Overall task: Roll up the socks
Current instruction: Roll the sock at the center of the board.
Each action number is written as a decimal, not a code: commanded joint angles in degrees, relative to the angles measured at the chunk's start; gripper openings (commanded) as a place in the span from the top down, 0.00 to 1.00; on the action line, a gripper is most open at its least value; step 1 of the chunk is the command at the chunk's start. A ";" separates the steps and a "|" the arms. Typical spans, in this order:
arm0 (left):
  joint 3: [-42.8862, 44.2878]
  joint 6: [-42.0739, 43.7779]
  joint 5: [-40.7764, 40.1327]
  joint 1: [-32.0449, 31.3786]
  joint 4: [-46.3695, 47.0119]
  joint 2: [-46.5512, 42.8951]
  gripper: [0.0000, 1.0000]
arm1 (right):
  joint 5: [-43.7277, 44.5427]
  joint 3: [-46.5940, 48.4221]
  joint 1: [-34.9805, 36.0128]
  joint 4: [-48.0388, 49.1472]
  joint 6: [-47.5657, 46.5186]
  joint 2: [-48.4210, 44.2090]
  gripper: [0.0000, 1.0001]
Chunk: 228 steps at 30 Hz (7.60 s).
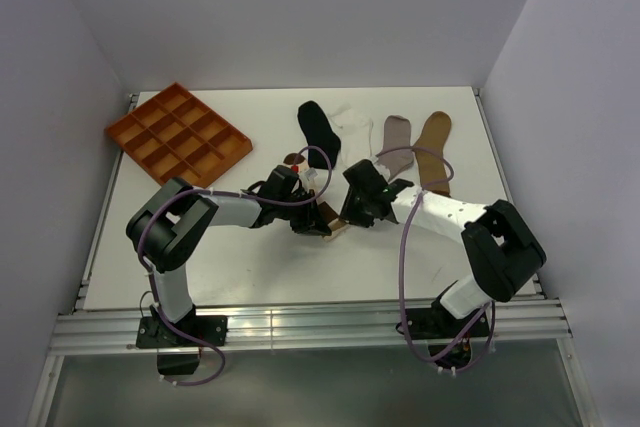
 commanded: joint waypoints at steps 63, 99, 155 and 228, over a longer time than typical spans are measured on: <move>-17.47 13.10 -32.48 -7.77 7.33 -28.61 0.45 | 4.78 17.69 1.52 -20.46 -0.82 17.98 1.00; -5.79 39.92 -42.61 -24.13 11.48 -9.83 0.50 | -1.99 19.45 0.56 -19.41 -4.34 21.06 1.00; -5.79 35.27 -50.35 -23.86 5.23 -6.92 0.62 | -4.37 18.31 0.12 -17.12 -5.48 20.36 1.00; -10.45 5.82 -7.98 -3.21 7.43 -5.78 1.00 | 2.23 -0.06 2.93 -1.48 9.90 -1.96 0.68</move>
